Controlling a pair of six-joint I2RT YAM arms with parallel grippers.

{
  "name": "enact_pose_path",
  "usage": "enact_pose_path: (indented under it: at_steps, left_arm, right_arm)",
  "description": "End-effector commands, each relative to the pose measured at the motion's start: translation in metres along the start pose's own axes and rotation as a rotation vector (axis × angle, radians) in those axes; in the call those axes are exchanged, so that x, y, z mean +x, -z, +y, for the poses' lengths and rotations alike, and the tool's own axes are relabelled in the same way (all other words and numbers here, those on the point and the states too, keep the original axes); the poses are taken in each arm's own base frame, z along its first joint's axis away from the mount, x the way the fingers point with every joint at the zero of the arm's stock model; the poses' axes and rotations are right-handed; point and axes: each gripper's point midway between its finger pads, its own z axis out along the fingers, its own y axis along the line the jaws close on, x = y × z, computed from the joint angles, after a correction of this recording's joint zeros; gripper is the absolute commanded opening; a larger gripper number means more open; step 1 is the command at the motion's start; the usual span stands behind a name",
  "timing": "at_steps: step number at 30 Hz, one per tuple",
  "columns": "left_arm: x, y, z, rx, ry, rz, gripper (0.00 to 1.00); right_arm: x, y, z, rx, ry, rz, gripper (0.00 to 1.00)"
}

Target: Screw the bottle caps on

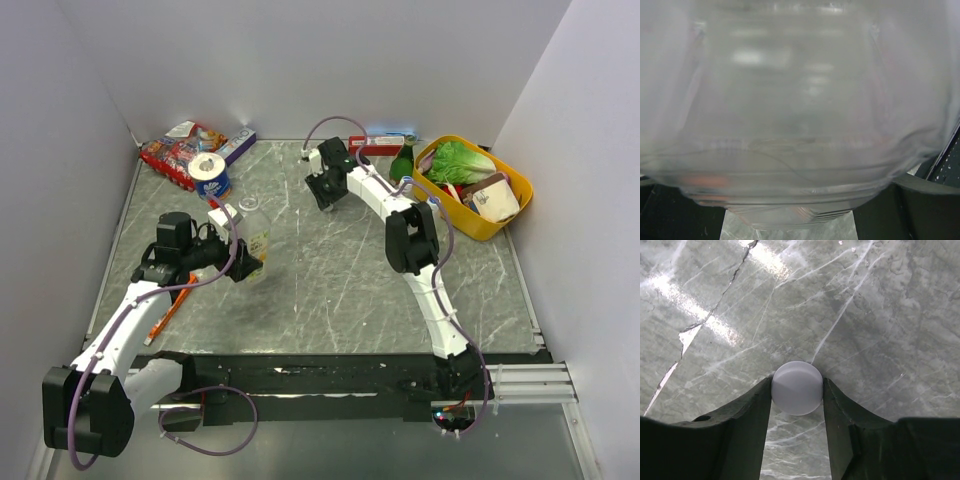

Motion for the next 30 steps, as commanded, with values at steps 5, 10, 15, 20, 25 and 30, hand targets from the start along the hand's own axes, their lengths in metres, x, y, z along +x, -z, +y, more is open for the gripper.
enact_pose_path:
  at_steps: [5, 10, 15, 20, 25, 30]
  left_arm:
    - [-0.017, 0.003, 0.002, 0.000, -0.056, -0.063, 0.01]
    - [-0.017, 0.001, 0.007, -0.030, -0.021, -0.075, 0.01]
    - [-0.016, 0.005, 0.018, -0.113, 0.027, -0.079, 0.01]
    - [-0.018, 0.008, 0.014, -0.114, 0.014, -0.090, 0.01]
    - [-0.019, 0.008, 0.012, -0.099, 0.026, -0.084, 0.01]
    - [-0.022, 0.008, 0.011, -0.086, 0.034, -0.067, 0.01]
  right_arm:
    - [0.062, 0.042, 0.040, -0.158, 0.008, 0.165, 0.37]
    - [0.092, 0.082, 0.064, -0.246, -0.015, 0.219, 0.36]
    - [0.140, 0.111, 0.112, -0.337, 0.119, 0.292, 0.40]
    - [0.159, 0.115, 0.139, -0.336, 0.172, 0.300, 0.56]
    - [0.154, 0.116, 0.131, -0.281, 0.227, 0.278, 0.79]
    - [0.108, 0.164, 0.103, -0.285, 0.350, 0.079, 0.81]
